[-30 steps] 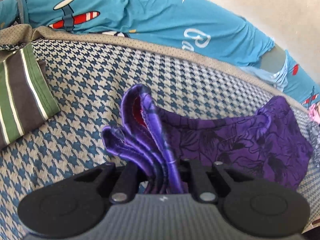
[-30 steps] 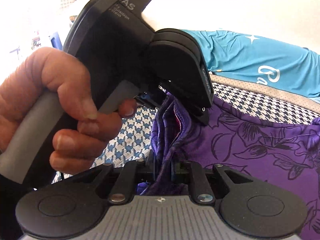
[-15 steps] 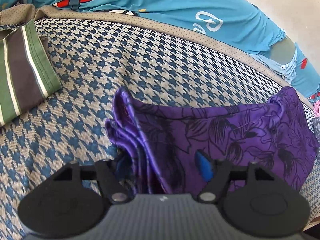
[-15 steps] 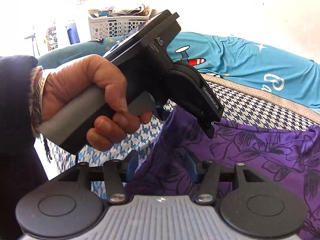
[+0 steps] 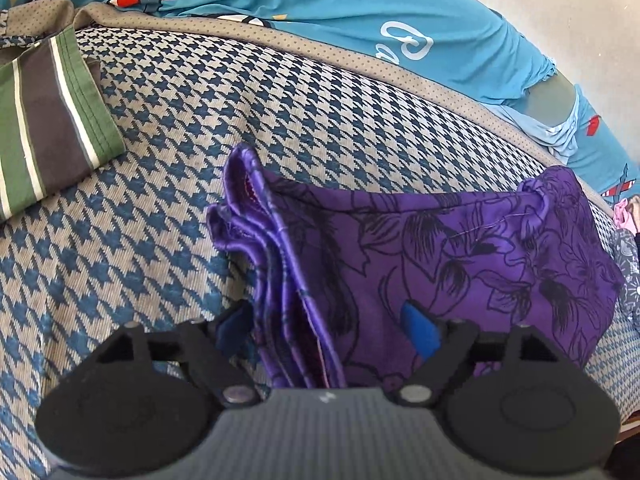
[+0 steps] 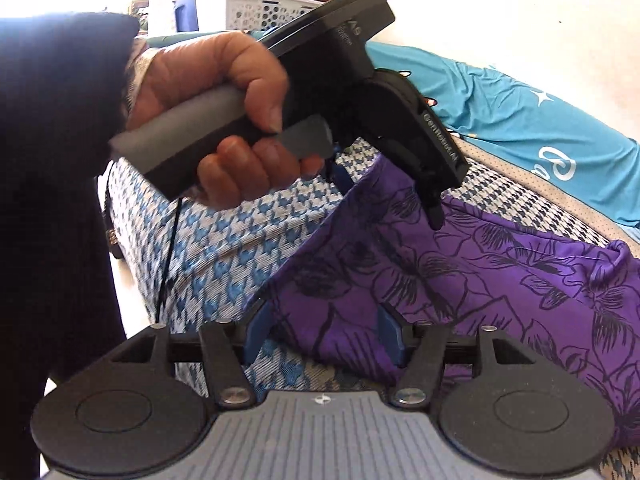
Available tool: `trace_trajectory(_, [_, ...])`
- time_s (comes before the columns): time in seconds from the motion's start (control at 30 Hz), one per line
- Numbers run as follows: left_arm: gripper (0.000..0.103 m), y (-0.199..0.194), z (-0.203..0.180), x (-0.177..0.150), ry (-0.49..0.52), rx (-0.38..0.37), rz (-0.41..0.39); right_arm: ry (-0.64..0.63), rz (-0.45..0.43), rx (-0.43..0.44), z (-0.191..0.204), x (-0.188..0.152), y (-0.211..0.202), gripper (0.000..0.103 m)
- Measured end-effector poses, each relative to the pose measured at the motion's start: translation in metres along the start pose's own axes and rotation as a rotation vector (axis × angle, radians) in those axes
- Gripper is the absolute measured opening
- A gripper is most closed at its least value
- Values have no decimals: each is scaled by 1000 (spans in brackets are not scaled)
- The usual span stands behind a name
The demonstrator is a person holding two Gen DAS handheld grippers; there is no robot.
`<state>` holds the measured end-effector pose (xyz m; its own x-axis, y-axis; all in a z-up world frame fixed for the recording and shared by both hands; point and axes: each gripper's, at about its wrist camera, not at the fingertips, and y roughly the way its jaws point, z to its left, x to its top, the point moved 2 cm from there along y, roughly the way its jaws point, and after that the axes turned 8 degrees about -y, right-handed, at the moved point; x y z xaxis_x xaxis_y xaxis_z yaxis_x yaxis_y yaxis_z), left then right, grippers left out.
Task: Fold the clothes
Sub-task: 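Hold the purple blouse fold edge closed in the left gripper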
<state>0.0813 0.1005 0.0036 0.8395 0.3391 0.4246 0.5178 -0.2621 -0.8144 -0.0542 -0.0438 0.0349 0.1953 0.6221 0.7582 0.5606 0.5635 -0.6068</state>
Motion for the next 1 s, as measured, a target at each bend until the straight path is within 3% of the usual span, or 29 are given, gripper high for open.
trace_trajectory(0.27, [81,2,3,3,-17,-11,-3,-151,19,-59,26,-5,5,57])
trace_trajectory(0.9, [87,13,-4,4,-3,-7,-11,-154,-2,-115,33,-6,23,58])
trace_trajectory(1.0, [79,13,-5,3,8,0,-20,-156,-12,-120,35,-6,25,57])
